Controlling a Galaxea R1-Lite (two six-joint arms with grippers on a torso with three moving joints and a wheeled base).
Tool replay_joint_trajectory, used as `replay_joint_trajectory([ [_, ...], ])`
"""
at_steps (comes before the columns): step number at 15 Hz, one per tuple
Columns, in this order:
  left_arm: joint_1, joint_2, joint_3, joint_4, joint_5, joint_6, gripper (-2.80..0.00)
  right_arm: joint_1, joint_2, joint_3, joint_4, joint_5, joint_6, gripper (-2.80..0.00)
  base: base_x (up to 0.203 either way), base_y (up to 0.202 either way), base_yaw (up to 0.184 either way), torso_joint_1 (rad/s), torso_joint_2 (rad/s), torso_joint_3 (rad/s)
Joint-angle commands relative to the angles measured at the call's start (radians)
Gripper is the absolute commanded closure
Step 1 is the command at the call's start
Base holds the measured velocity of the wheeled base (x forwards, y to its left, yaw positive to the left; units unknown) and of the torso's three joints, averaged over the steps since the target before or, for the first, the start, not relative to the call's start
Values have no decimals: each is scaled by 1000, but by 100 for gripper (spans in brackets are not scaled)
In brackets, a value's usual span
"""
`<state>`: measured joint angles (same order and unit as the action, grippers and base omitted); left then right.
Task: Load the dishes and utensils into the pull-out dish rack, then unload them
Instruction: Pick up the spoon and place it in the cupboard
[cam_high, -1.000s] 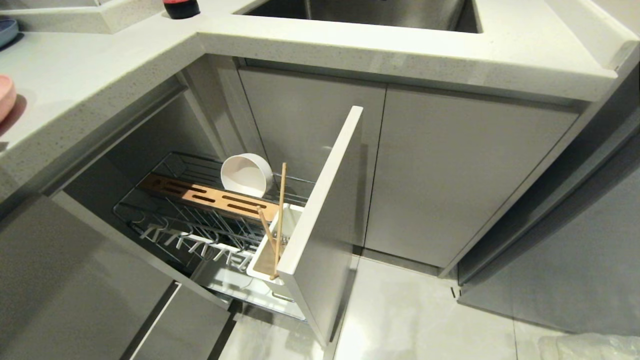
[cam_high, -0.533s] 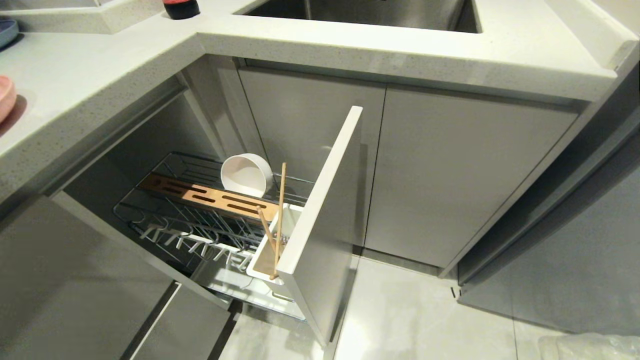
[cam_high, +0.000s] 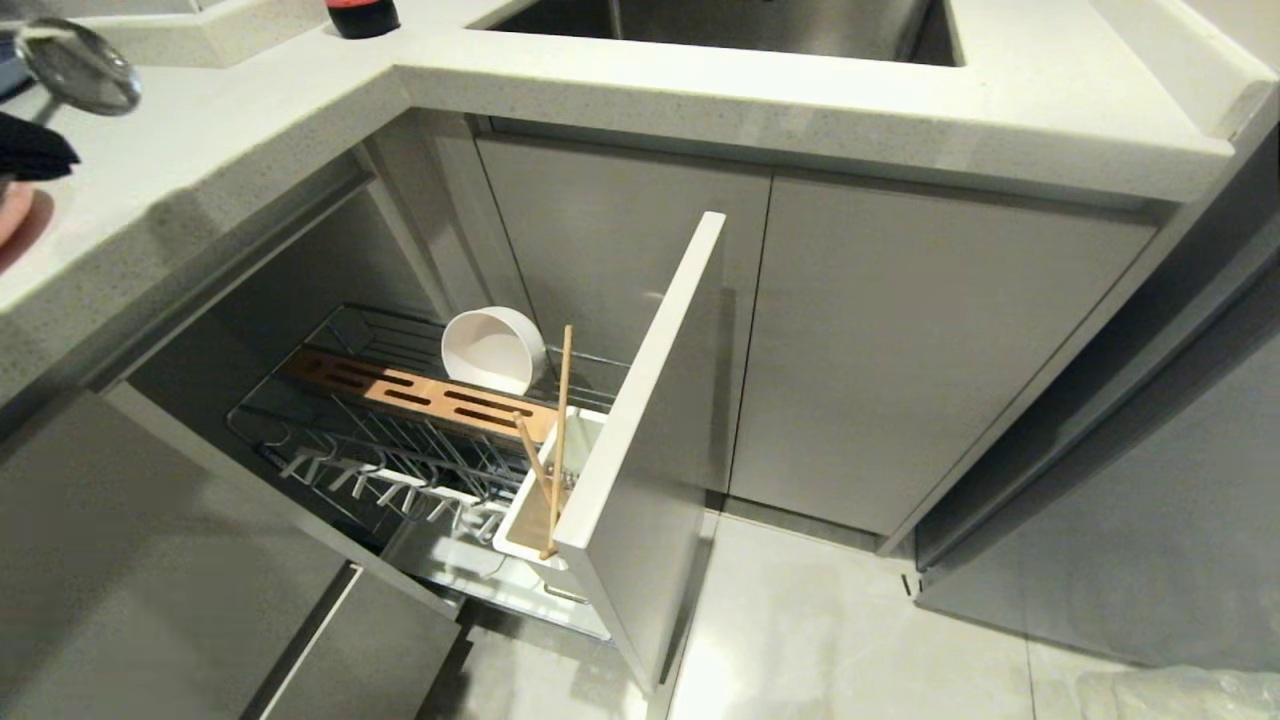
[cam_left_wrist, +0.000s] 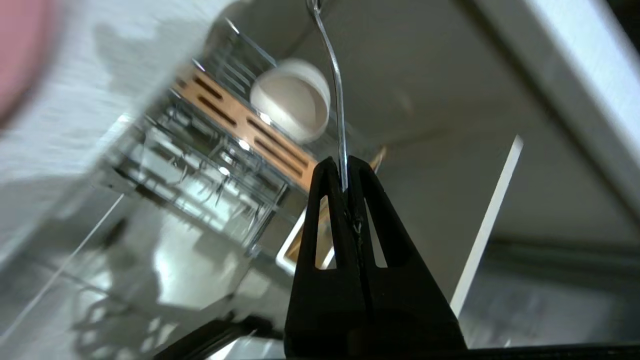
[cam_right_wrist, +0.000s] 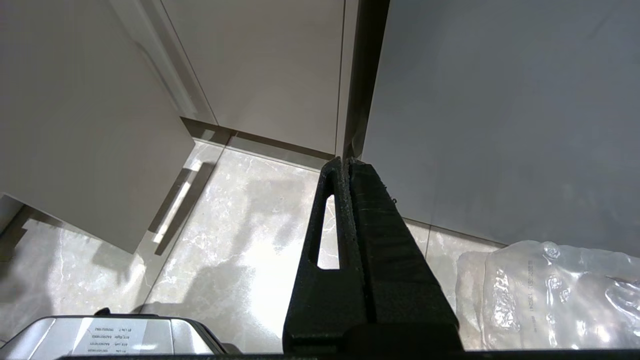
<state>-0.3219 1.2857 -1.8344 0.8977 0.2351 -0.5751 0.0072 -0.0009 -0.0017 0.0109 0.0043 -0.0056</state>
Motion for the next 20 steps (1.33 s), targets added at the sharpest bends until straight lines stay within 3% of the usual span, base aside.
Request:
replay_joint_trajectory([
  [1, -67, 41, 35, 5, 2, 38, 0, 0, -1, 0, 0, 0, 0, 0, 0, 0, 0, 0, 0, 0],
  [4, -161, 127, 53, 10, 24, 64, 0, 0, -1, 0, 0, 0, 0, 0, 0, 0, 0, 0, 0, 0],
  [8, -257, 268, 52, 14, 133, 57, 0, 0, -1, 0, 0, 0, 0, 0, 0, 0, 0, 0, 0, 0],
  [11, -270, 352, 23, 103, 199, 26, 0, 0, -1, 0, 0, 0, 0, 0, 0, 0, 0, 0, 0, 0],
  [15, -270, 453, -96, 264, 202, 26, 0, 0, -1, 0, 0, 0, 0, 0, 0, 0, 0, 0, 0, 0],
  [20, -273, 542, -108, 269, 202, 74, 0, 0, -1, 0, 0, 0, 0, 0, 0, 0, 0, 0, 0, 0],
])
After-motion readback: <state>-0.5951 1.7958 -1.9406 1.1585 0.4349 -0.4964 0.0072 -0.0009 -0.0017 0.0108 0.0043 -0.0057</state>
